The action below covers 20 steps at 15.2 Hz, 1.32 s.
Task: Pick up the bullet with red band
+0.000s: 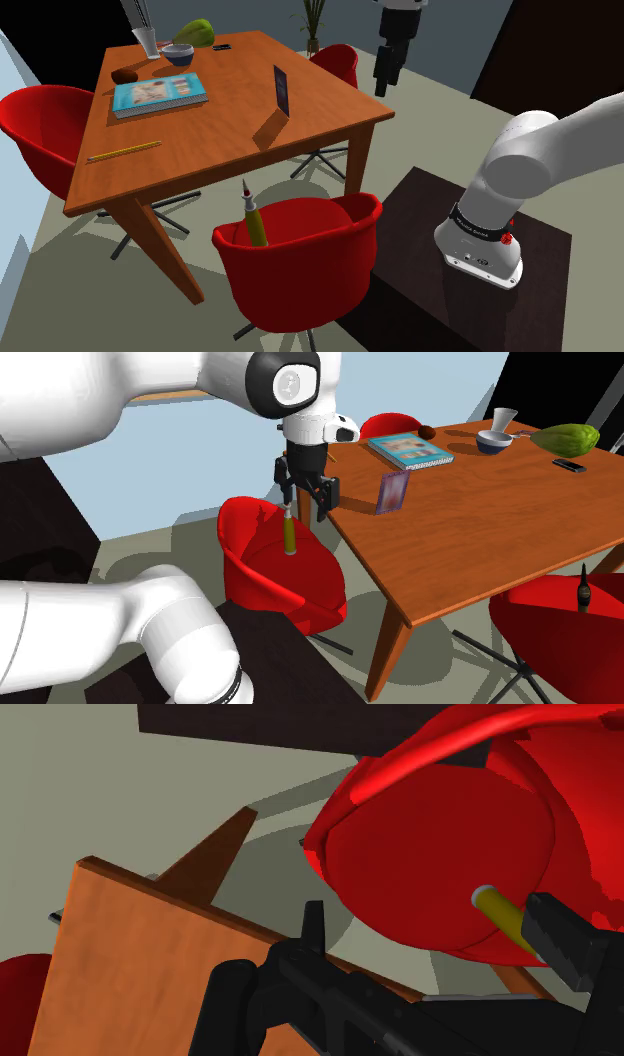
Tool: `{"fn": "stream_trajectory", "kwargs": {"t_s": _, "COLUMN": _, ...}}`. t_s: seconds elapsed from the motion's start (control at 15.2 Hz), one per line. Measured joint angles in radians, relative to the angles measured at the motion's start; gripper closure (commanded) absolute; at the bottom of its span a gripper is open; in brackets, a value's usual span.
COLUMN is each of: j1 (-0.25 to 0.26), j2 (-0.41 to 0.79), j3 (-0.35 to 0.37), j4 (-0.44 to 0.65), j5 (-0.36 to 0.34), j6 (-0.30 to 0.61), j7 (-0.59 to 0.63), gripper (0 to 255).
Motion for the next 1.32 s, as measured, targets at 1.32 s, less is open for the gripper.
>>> {"fn": "stream_trajectory", "kwargs": {"t_s": 1.32, "j1": 0.068, "j2": 0.565, "j3": 0.326, "j4": 0.204, "j5": 0.036, "j6": 0.351, "j7": 0.348, "gripper": 0}}
